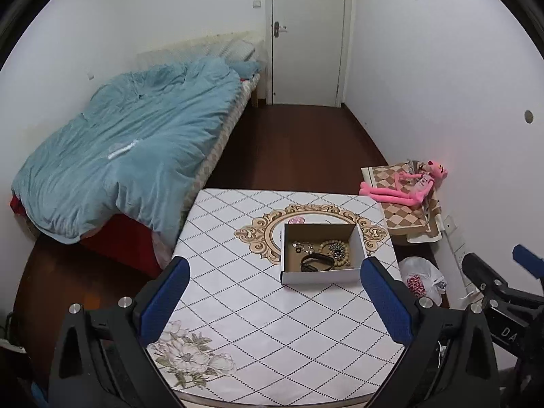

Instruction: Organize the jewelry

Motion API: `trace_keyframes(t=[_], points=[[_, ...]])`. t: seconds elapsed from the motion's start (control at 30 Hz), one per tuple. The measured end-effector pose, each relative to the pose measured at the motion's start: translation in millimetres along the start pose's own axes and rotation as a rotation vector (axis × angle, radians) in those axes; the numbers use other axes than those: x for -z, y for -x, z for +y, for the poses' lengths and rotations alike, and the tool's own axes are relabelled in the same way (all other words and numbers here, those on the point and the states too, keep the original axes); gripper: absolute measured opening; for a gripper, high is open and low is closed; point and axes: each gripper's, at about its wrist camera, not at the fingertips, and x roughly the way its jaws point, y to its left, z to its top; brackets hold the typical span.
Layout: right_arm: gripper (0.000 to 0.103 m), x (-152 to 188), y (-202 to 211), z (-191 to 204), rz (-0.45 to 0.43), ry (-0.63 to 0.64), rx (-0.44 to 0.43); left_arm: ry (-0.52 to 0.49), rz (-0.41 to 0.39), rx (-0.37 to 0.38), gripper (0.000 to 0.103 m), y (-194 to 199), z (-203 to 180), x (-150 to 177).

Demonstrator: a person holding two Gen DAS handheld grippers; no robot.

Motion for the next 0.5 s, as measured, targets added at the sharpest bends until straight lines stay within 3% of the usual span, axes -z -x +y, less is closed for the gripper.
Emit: trace_keyframes(t=[0.3, 0.5], points=[[0.103, -3, 47, 6, -0.058, 0.029, -0.005, -0.012, -0.025, 0.017, 0.103, 32, 1, 4], [0.103, -5, 46, 5, -0.037, 0.031, -0.008, 0.014, 0.002, 0.020, 0.103, 25, 2, 6]])
